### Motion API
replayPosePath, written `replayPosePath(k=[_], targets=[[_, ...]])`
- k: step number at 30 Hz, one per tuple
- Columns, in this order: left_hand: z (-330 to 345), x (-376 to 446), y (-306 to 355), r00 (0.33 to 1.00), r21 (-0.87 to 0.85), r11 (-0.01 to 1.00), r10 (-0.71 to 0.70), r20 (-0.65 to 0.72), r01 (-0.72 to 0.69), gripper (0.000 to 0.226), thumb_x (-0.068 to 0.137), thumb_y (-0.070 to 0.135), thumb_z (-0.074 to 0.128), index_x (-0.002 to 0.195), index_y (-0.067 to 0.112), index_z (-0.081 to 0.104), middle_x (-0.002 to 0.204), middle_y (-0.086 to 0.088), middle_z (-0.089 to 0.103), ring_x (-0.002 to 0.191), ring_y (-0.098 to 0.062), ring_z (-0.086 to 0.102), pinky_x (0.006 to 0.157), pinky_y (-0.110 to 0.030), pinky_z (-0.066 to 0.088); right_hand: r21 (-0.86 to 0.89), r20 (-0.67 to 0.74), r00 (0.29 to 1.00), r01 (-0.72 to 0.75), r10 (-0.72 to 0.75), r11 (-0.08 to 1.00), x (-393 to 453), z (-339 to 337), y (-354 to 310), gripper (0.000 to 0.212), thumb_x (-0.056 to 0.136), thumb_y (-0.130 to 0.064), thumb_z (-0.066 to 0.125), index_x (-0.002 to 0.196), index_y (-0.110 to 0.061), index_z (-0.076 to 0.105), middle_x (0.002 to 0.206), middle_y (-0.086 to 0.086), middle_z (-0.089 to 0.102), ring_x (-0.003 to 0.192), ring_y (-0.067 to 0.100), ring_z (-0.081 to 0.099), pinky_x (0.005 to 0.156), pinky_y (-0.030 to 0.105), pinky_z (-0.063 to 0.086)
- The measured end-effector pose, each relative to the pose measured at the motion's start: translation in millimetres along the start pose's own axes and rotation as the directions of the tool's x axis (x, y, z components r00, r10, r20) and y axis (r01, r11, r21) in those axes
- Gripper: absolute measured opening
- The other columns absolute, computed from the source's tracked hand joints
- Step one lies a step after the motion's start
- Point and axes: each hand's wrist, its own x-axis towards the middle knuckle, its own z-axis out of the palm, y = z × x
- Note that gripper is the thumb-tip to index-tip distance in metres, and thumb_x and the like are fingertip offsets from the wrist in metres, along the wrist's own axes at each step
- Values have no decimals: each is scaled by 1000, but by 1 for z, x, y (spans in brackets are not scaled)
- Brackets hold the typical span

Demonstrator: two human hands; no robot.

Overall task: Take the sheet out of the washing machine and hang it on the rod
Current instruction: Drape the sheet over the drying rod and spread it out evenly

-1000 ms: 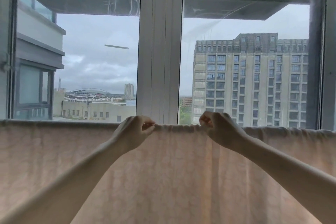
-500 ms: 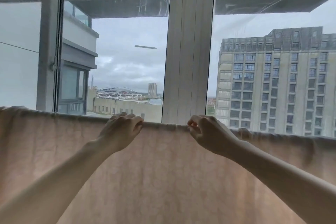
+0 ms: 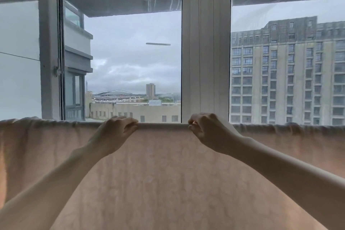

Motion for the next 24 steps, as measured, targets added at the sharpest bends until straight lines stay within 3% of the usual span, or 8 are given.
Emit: replayPosePath(k=[3, 6, 8, 12, 18, 21, 24], targets=[[0, 4, -13, 999, -205, 978, 18, -38, -25, 23, 88, 31, 67, 107, 20, 74, 99, 6, 73, 91, -12, 68, 85, -35, 54, 58, -40, 996, -81, 84, 995, 9, 10, -10, 17, 94, -22, 57, 97, -17, 72, 86, 0, 72, 74, 16, 66, 72, 37, 56], [4, 5, -16, 998, -453, 892, -27, -50, 1, 19, 82, 27, 73, 99, 20, 76, 94, 8, 75, 87, -5, 69, 85, -28, 55, 76, -121, 978, -160, 169, 984, 10, 17, -19, 14, 93, -18, 59, 93, -17, 74, 81, -3, 72, 69, 11, 65, 65, 30, 55], [7, 6, -16, 994, -527, 850, -68, -89, 11, 14, 79, 26, 76, 92, 22, 78, 87, 11, 75, 84, -3, 69, 81, -25, 54, 54, -161, 967, -194, 200, 980, 8, 21, -24, 14, 94, -18, 58, 90, -17, 71, 82, -4, 70, 70, 11, 63, 66, 29, 54], [7, 10, -12, 987, -553, 833, -107, -118, 24, 6, 82, 19, 75, 86, 20, 78, 80, 10, 74, 80, -3, 68, 74, -22, 52, 31, -177, 955, -234, 236, 972, 8, 20, -28, 12, 95, -20, 54, 87, -18, 63, 83, -3, 65, 72, 15, 60, 70, 38, 55], [1, 12, 3, 968, -569, 822, -148, -203, 6, 11, 86, 17, 68, 79, 23, 73, 74, 13, 71, 72, 5, 63, 66, -19, 44, 87, -208, 945, -237, 251, 968, 13, 5, -43, 12, 97, -19, 50, 89, -16, 58, 88, -3, 62, 78, 16, 58, 74, 38, 53], [-6, 10, 11, 972, -533, 844, -81, -220, -51, 8, 85, 17, 70, 79, 21, 73, 71, 15, 68, 66, 8, 60, 60, -7, 40, 120, -179, 961, -192, 212, 974, 17, 3, -53, 11, 96, -19, 52, 91, -17, 61, 90, -3, 64, 80, 14, 61, 74, 34, 54], [-7, 7, 7, 983, -412, 906, 23, -181, -97, 8, 84, 17, 70, 80, 23, 72, 79, 14, 68, 75, 1, 60, 68, -19, 46, 91, -84, 985, -144, 151, 985, 21, 5, -53, 11, 93, -15, 57, 94, -13, 68, 89, 1, 70, 80, 16, 65, 75, 34, 56]])
